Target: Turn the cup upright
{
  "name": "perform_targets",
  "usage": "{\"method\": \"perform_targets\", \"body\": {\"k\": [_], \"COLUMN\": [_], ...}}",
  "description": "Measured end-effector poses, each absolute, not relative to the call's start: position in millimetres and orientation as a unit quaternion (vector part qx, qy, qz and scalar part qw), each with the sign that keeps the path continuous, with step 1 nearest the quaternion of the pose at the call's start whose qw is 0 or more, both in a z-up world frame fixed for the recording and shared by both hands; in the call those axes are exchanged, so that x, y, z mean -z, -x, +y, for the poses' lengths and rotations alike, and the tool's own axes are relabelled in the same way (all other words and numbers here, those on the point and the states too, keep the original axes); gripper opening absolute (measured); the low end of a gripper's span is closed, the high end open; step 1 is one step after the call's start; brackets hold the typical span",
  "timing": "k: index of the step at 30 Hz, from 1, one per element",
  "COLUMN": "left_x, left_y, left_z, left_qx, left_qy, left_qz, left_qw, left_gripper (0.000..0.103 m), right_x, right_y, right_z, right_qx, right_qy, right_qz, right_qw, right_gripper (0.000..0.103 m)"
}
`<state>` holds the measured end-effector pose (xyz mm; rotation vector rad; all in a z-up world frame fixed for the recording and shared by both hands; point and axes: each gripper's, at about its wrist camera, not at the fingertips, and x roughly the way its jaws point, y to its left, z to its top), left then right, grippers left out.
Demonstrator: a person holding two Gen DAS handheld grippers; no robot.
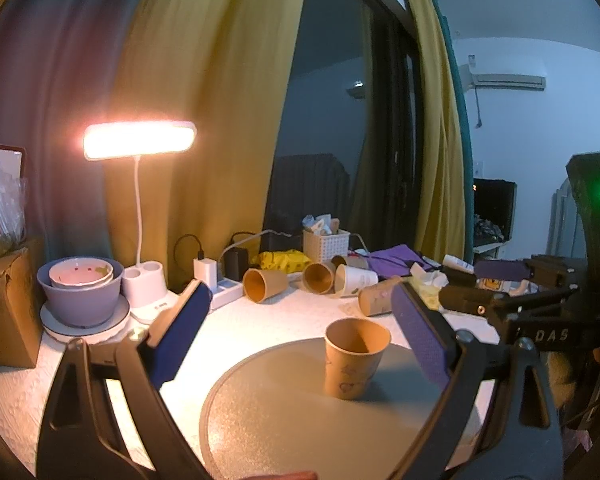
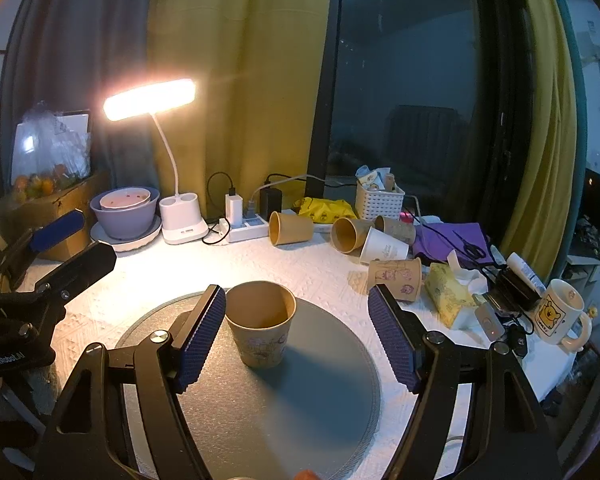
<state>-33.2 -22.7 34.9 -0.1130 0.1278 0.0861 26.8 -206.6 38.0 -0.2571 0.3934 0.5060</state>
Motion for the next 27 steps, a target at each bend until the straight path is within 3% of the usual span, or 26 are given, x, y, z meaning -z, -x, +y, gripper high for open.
{"method": "perform_targets", "body": {"k": [27], "left_x": [-33.2], "left_y": [31.0], "left_z": [-22.4], "left_qx": [-0.044], "left_qy": [0.061], "left_qz": [0.071], "left_qw": [0.995], "left_gripper": [0.093], "right_x": [-32.4], "right_y": [-32.0], "right_z": [-210.1], "right_qx": [-0.248], "right_qy": [0.127], "right_qz": [0.203], "right_qw": [0.939], "right_gripper": [0.077]}}
